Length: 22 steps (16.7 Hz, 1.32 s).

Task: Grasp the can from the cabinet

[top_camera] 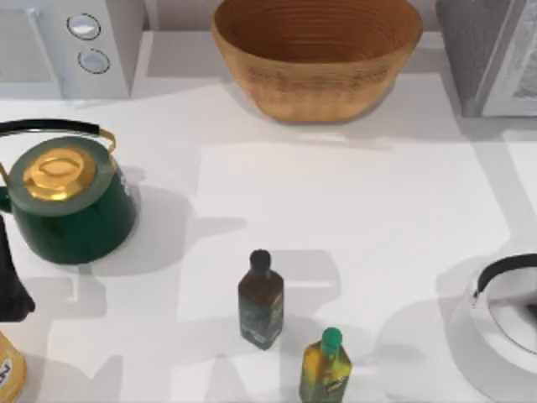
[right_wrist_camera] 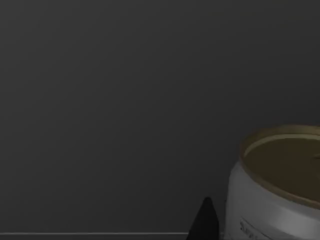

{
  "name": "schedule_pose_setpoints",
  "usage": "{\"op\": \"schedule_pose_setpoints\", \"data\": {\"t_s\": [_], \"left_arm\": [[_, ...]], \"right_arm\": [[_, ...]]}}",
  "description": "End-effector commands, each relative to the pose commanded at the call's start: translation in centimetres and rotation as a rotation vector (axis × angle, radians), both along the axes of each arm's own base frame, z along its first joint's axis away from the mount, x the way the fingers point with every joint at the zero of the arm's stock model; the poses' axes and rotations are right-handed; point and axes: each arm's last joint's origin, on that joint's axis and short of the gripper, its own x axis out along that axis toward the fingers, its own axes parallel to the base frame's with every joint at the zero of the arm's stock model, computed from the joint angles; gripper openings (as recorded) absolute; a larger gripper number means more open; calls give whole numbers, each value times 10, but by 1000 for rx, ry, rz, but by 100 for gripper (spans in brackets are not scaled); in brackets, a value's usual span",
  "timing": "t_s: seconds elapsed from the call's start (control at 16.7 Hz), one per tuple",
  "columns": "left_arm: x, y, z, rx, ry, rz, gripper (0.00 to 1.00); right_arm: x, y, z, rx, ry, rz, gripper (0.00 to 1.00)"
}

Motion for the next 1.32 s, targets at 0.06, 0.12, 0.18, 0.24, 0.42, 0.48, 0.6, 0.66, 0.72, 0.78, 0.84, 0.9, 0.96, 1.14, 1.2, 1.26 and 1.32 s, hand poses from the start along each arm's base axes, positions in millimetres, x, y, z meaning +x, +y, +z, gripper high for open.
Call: {"op": "schedule_pose_setpoints", "data": {"t_s": [0.06, 0.12, 0.18, 0.24, 0.42, 0.48, 0.6, 0.66, 0.72, 0.78, 0.84, 0.9, 0.96, 1.14, 1.2, 1.26, 1.32], "left_arm": [[0, 0, 0, 0, 0, 0, 100], [0, 0, 0, 0, 0, 0, 100], [0, 0, 0, 0, 0, 0, 100], [0, 0, 0, 0, 0, 0, 100], [0, 0, 0, 0, 0, 0, 100], [0, 0, 0, 0, 0, 0, 100], [0, 0, 0, 0, 0, 0, 100], [0, 0, 0, 0, 0, 0, 100], [0, 0, 0, 0, 0, 0, 100], [0, 0, 0, 0, 0, 0, 100], [0, 0, 0, 0, 0, 0, 100], [0, 0, 0, 0, 0, 0, 100], [0, 0, 0, 0, 0, 0, 100], [0, 0, 0, 0, 0, 0, 100], [0, 0, 0, 0, 0, 0, 100], [0, 0, 0, 0, 0, 0, 100], [0, 0, 0, 0, 0, 0, 100]], "right_arm": [[-1, 0, 0, 0, 1, 1, 0], [-5, 2, 2, -1, 6, 5, 0], [-13, 5, 4, -2, 15, 13, 0], [-24, 8, 8, -3, 22, 20, 0], [-78, 12, 32, -5, 20, 31, 0], [-100, 11, 40, -4, 12, 28, 0], [-141, 7, 53, -1, -1, 17, 0], [-157, 5, 57, 0, -3, 11, 0], [-169, 3, 59, 0, -3, 5, 0], [-176, 2, 60, 0, -1, 2, 0], [-180, 2, 60, 0, 0, 0, 0], [-180, 2, 60, 0, 0, 0, 0], [-180, 2, 60, 0, 0, 0, 0], [-180, 1, 61, 2, -4, -2, 0], [-181, 0, 60, 3, -6, -3, 0], [-184, -1, 59, 4, -10, -2, 0], [-188, -2, 56, 5, -13, -2, 0]]}}
